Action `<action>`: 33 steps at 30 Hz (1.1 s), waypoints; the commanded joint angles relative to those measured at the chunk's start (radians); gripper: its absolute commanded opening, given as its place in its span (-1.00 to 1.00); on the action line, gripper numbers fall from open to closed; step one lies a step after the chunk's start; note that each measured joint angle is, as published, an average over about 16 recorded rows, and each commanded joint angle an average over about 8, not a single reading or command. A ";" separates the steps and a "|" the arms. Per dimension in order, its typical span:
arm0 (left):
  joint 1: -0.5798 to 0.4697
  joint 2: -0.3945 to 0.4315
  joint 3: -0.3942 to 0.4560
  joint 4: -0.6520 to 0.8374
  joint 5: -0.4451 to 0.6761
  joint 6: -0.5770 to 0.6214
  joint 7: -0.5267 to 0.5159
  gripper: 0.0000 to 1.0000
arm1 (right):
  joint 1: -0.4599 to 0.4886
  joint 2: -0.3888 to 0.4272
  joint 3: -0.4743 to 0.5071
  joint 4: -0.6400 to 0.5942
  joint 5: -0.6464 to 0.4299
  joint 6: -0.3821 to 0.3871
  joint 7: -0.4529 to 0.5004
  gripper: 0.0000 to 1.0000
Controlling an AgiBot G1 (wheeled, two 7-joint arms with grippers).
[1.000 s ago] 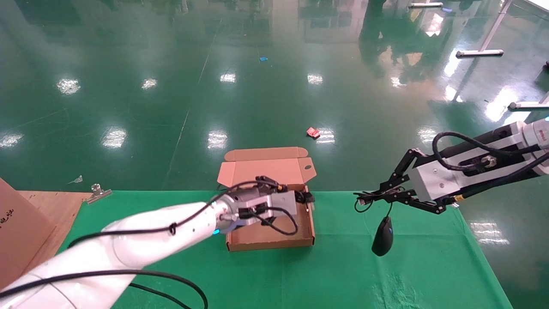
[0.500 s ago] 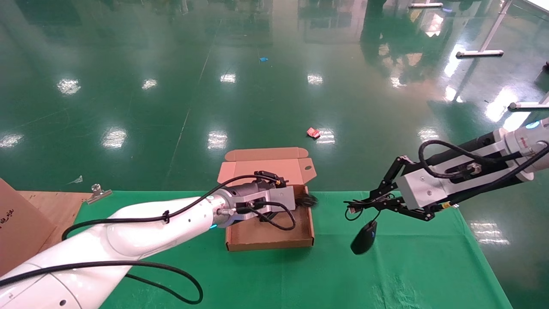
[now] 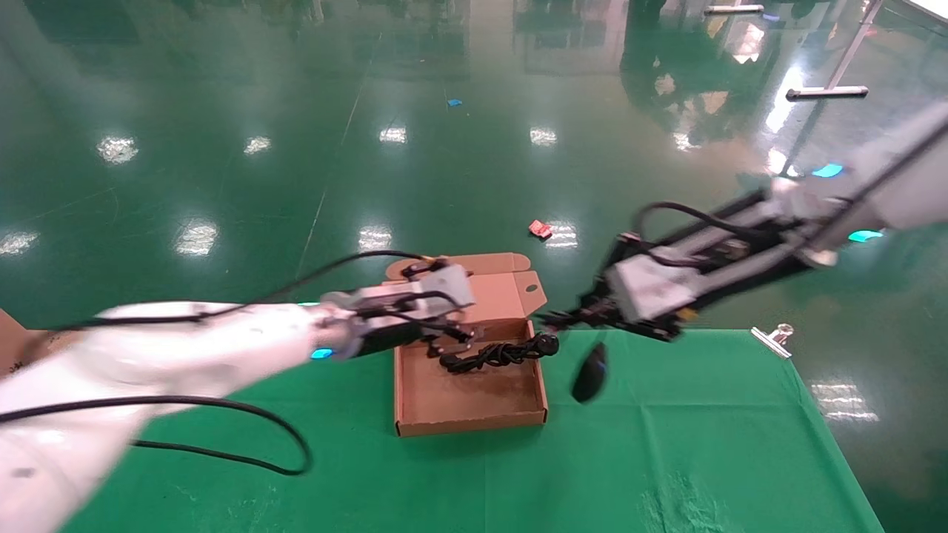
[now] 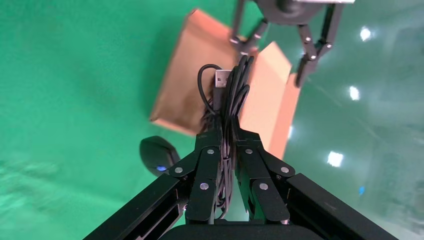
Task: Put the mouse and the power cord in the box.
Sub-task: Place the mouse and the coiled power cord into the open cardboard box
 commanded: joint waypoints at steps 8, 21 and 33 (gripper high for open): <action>0.080 -0.280 -0.156 -0.130 -0.251 0.336 0.115 1.00 | -0.076 -0.106 -0.007 0.119 0.026 0.126 0.086 -1.00; 0.195 -0.572 -0.237 -0.310 -0.380 0.409 0.086 1.00 | -0.292 -0.115 -0.207 0.532 0.145 0.557 0.285 -1.00; 0.246 -0.644 -0.245 -0.381 -0.386 0.344 0.074 1.00 | -0.376 -0.109 -0.446 0.559 0.195 0.754 0.382 -0.61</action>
